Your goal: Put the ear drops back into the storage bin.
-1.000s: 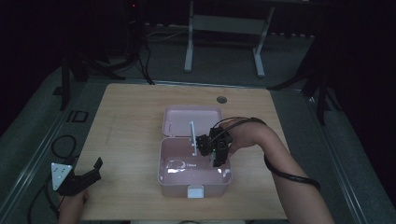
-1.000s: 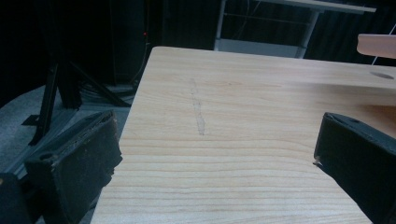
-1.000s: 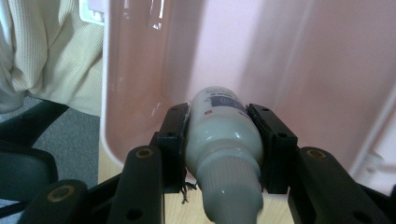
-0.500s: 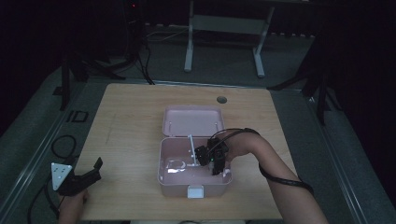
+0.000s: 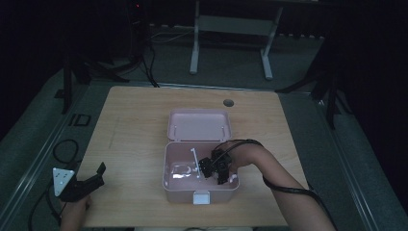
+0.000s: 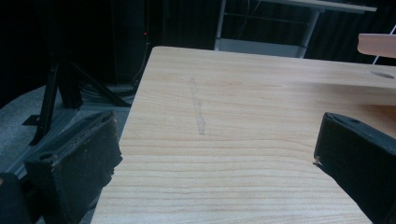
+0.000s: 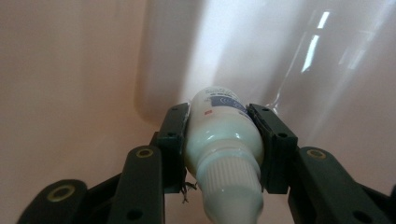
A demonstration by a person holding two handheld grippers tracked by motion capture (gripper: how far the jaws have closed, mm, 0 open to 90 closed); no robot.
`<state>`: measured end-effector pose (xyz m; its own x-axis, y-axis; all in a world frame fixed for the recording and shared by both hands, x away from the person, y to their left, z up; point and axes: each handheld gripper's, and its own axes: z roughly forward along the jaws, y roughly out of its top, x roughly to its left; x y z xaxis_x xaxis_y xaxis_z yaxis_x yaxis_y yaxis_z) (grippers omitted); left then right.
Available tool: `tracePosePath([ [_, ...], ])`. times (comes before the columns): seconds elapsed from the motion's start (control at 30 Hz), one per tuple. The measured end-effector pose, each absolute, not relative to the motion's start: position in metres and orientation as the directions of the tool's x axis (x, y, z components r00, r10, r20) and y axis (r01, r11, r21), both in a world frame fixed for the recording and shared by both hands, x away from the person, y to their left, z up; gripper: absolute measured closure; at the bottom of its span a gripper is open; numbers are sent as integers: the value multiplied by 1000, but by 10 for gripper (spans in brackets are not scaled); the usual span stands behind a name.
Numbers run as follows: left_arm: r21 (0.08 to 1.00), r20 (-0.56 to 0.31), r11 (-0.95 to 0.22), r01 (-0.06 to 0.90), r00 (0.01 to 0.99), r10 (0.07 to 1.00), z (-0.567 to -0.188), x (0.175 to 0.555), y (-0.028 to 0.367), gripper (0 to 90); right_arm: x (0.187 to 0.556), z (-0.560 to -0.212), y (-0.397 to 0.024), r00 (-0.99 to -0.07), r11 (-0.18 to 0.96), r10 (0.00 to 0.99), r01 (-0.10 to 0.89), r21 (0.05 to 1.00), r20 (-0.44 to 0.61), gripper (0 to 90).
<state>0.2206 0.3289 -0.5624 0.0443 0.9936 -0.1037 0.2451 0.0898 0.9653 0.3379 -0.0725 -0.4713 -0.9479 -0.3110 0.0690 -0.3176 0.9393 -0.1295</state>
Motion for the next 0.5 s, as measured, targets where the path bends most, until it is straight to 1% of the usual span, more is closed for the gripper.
tracePosePath([
  [0.13, 965, -103, 89, 245, 45, 994, -562, 221, 329, 5, 336, -479, -74, -945, 936, -310, -323, -142, 102, 598],
  [0.23, 965, -103, 89, 245, 45, 994, -562, 221, 329, 5, 335, -481, -76, -946, 936, -309, -321, -145, 100, 598],
  [0.37, 965, -103, 89, 247, 43, 994, -562, 221, 329, 5, 336, -483, -78, -950, 944, -296, -307, -120, 100, 598],
  [0.5, 965, -103, 89, 246, 42, 994, -562, 221, 329, 5, 336, -485, -76, -951, 941, -291, -303, -153, 101, 596],
])
